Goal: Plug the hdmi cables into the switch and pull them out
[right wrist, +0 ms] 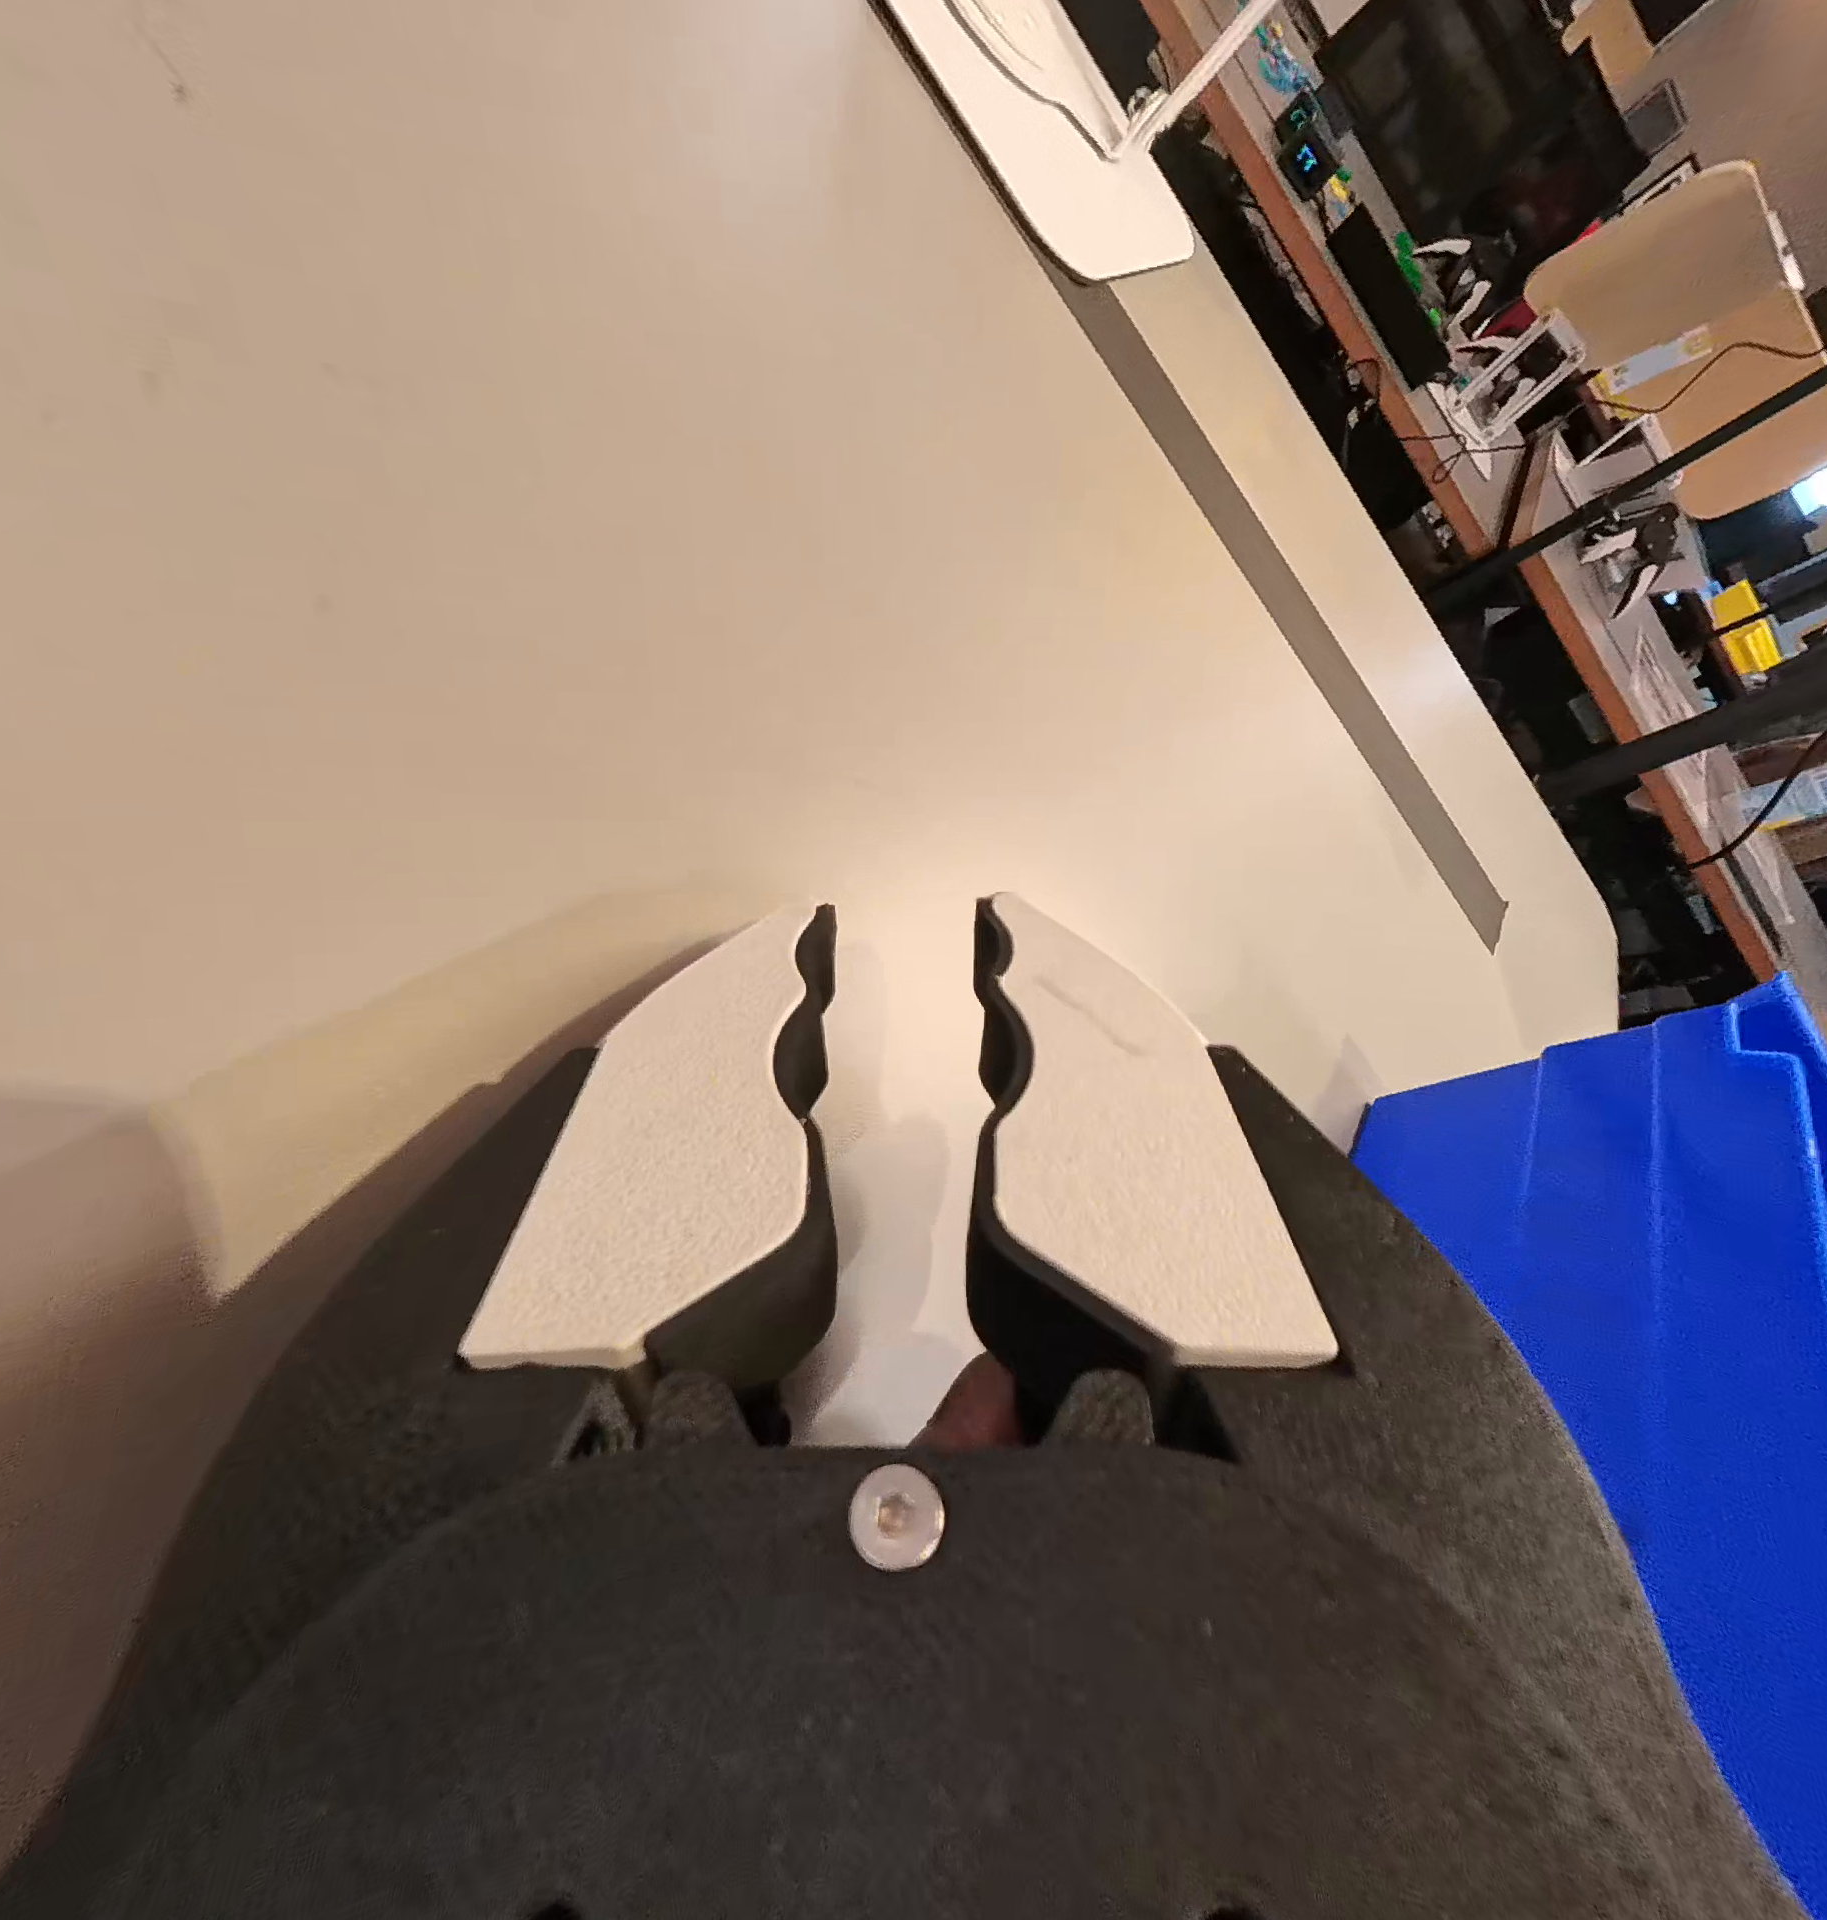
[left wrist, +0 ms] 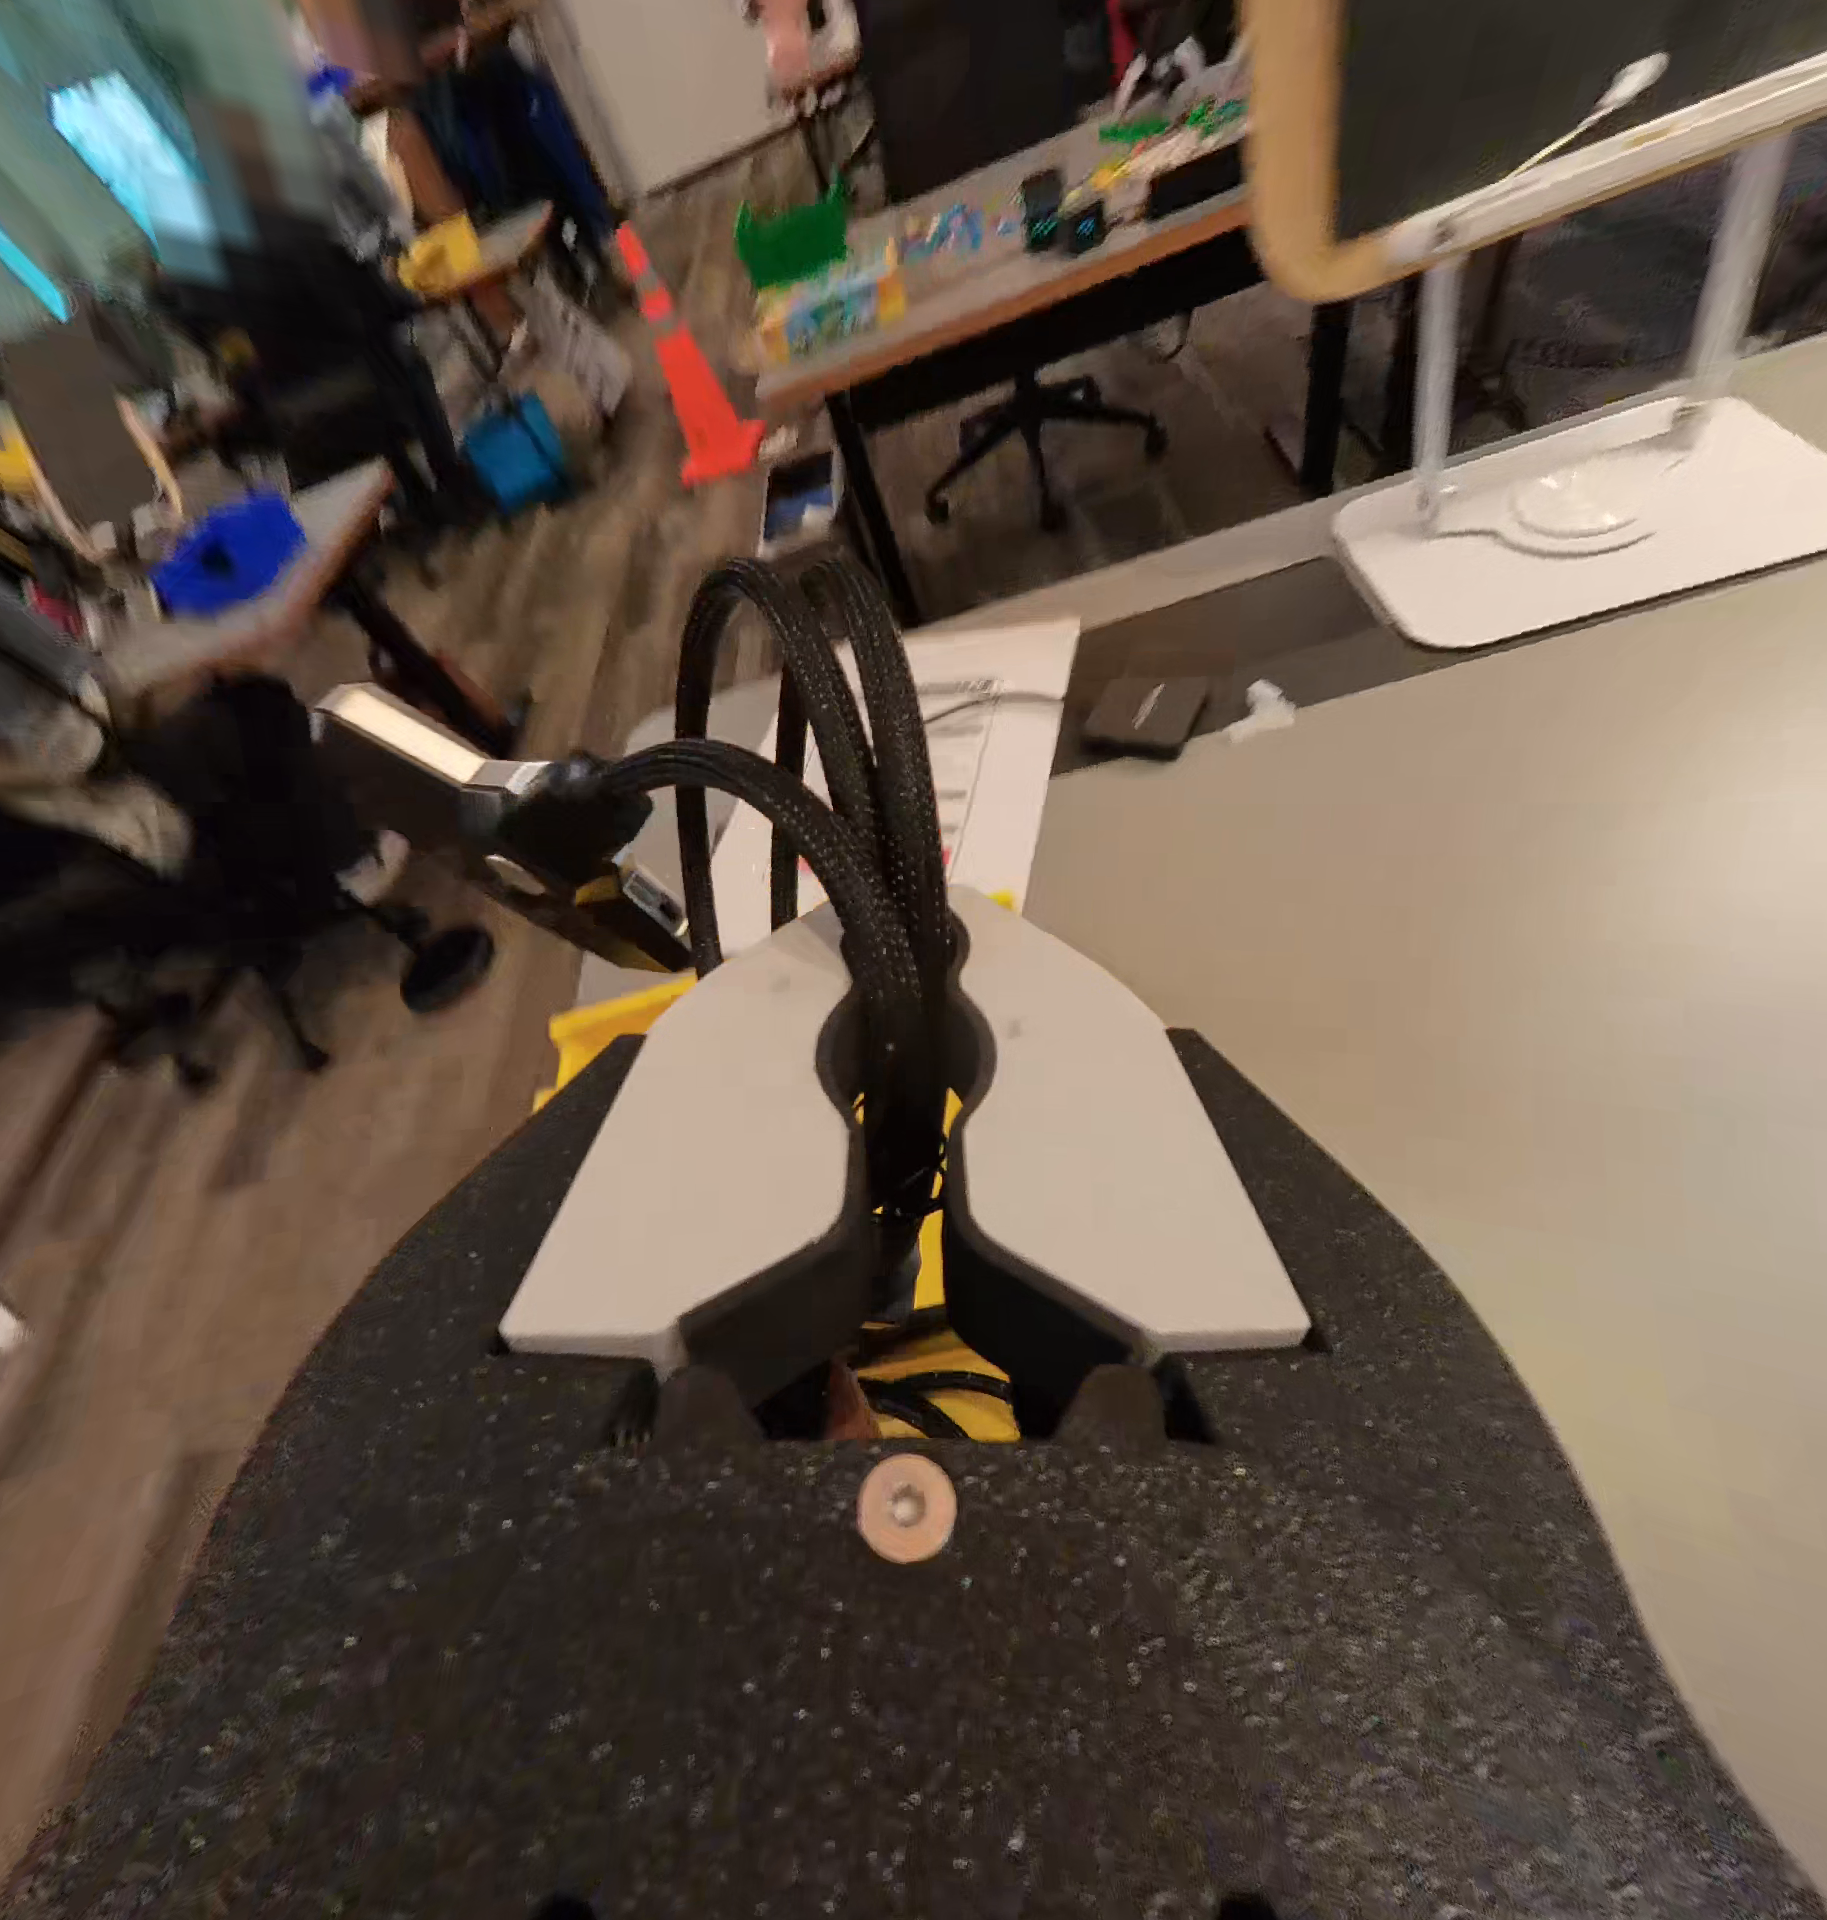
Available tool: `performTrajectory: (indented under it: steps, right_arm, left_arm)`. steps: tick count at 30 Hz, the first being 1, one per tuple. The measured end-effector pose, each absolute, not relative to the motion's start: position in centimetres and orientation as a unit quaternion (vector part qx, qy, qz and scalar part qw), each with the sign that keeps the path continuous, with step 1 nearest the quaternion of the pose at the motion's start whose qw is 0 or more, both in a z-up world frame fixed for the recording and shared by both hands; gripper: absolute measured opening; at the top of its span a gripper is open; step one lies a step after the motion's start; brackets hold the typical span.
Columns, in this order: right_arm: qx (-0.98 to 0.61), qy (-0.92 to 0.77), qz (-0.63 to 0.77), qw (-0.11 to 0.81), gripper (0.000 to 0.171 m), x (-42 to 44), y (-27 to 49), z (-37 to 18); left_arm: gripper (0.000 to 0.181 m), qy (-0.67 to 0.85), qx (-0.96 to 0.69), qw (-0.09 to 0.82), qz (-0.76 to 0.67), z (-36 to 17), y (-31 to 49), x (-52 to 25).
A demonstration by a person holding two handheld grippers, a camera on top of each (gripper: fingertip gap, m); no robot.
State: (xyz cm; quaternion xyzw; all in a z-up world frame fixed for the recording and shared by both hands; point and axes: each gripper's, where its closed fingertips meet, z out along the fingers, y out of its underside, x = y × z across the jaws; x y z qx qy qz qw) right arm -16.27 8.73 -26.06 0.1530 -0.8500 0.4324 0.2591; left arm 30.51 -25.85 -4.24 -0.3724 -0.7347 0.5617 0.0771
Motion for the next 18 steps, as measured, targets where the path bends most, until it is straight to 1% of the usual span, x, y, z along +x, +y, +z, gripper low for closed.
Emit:
performTrajectory:
  steps: [3,5,7,11,14,18]
  right_arm:
    - [0.146,-0.853,0.435,0.250,0.026,-16.4,8.7,-26.0]
    - [0.143,-0.852,0.439,0.246,0.026,-16.4,8.8,-25.9]
    - [0.140,-0.852,0.441,0.245,0.026,-16.4,8.8,-25.8]
    - [0.134,-0.850,0.447,0.245,0.026,-16.7,9.0,-25.6]
    - [0.130,-0.849,0.450,0.244,0.026,-16.8,9.1,-25.5]
    - [0.128,-0.849,0.450,0.243,0.026,-16.9,9.1,-25.5]
  left_arm:
    - [0.008,-0.684,-0.451,0.080,0.568,-1.7,-21.1,26.3]
    - [0.008,-0.656,-0.507,0.081,0.553,-2.3,-17.6,23.1]
    - [0.008,-0.632,-0.559,0.087,0.530,-4.4,-14.2,19.9]
    - [0.007,-0.599,-0.635,0.102,0.477,-10.6,-8.5,14.6]
    - [0.007,-0.583,-0.673,0.121,0.439,-14.9,-4.9,11.7]
    - [0.007,-0.565,-0.706,0.153,0.399,-19.0,-0.7,9.2]
